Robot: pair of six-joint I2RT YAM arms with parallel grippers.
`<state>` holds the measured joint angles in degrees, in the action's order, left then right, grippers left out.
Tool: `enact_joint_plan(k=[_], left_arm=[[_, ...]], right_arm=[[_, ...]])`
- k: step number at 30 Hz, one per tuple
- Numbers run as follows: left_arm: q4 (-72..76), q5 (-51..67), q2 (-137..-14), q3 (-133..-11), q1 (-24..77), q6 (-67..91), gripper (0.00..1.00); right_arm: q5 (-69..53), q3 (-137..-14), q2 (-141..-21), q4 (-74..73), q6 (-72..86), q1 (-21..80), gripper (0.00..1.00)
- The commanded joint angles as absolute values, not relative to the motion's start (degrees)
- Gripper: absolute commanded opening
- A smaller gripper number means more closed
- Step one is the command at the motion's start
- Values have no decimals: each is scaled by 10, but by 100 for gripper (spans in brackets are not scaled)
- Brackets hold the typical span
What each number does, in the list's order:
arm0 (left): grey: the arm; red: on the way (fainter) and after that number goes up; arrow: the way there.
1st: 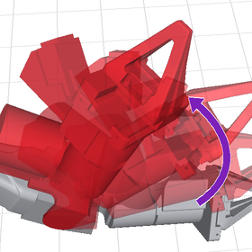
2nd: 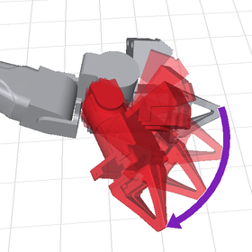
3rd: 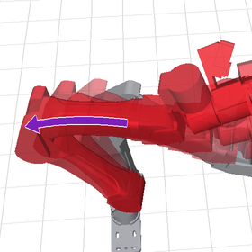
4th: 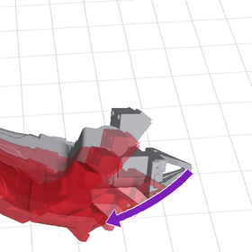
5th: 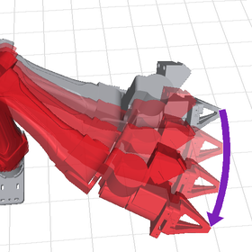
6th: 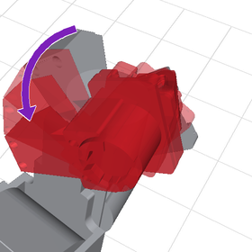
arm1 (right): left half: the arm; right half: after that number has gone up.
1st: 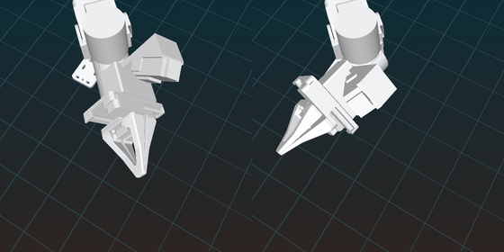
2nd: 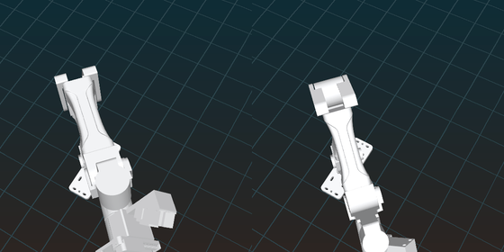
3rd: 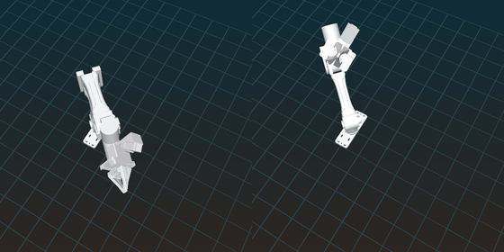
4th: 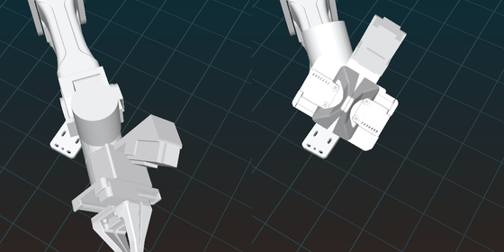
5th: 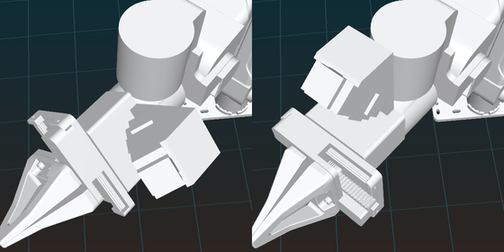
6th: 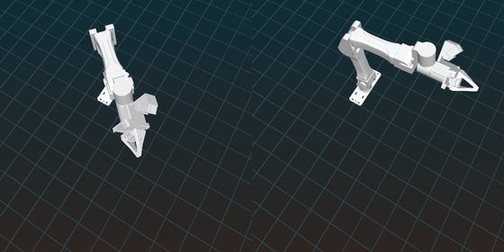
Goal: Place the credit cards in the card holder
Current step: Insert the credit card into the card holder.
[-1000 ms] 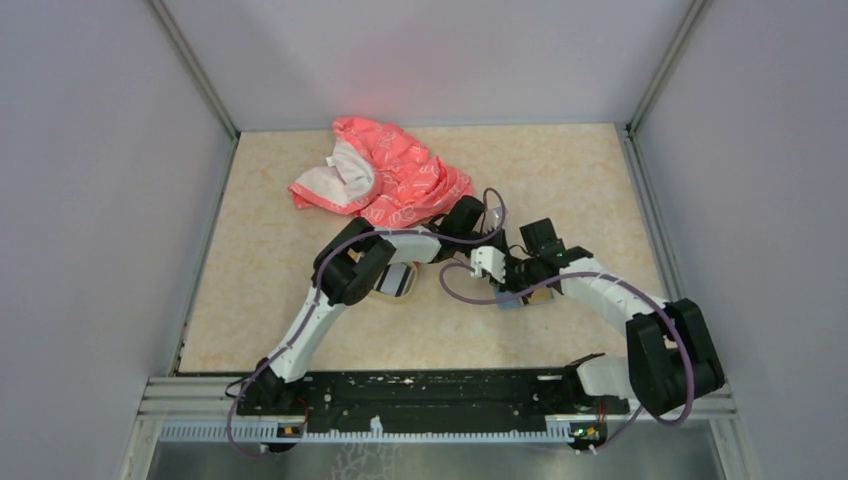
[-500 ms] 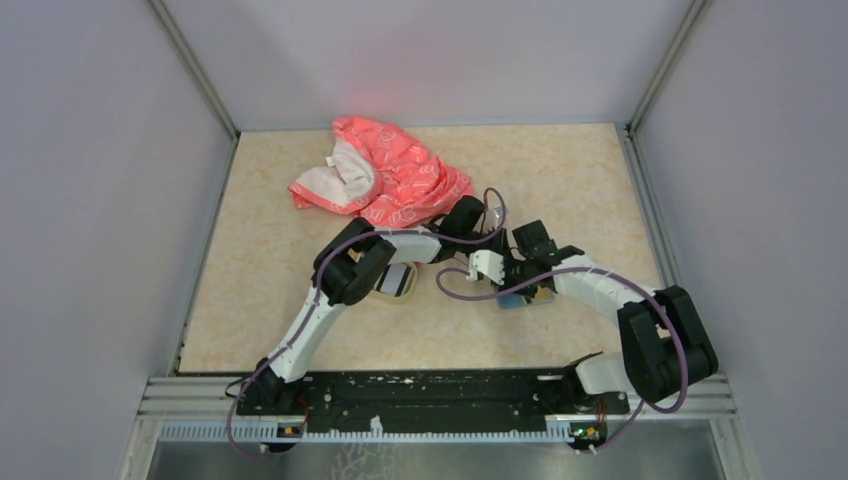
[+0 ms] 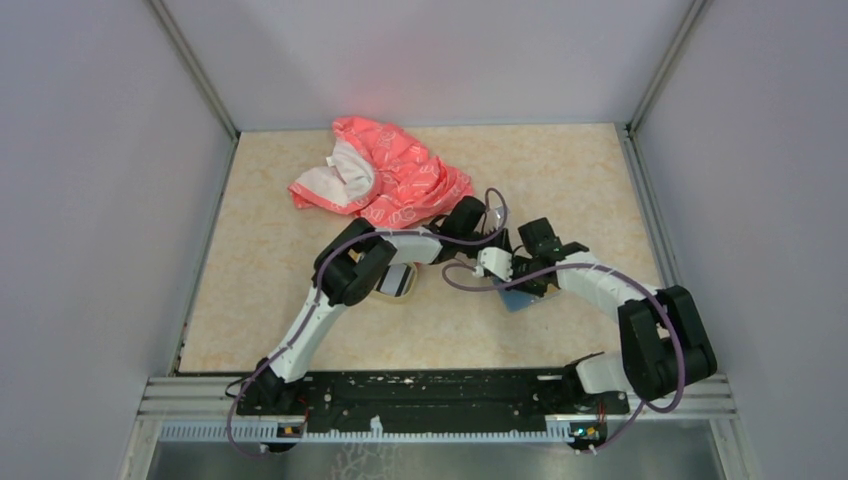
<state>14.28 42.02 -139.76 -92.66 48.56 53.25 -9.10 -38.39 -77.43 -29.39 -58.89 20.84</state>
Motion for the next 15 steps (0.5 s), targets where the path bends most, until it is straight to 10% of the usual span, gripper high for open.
enact_joint_plan(k=[1,15], left_arm=[[116,377,-1416,-905,488,510,32],[163,295,-1292,-832,488,471,46]], right_arm=[[-83,-404,-756,-321,-590,175,3],[-375,-470,-661,-460,-643,93,7]])
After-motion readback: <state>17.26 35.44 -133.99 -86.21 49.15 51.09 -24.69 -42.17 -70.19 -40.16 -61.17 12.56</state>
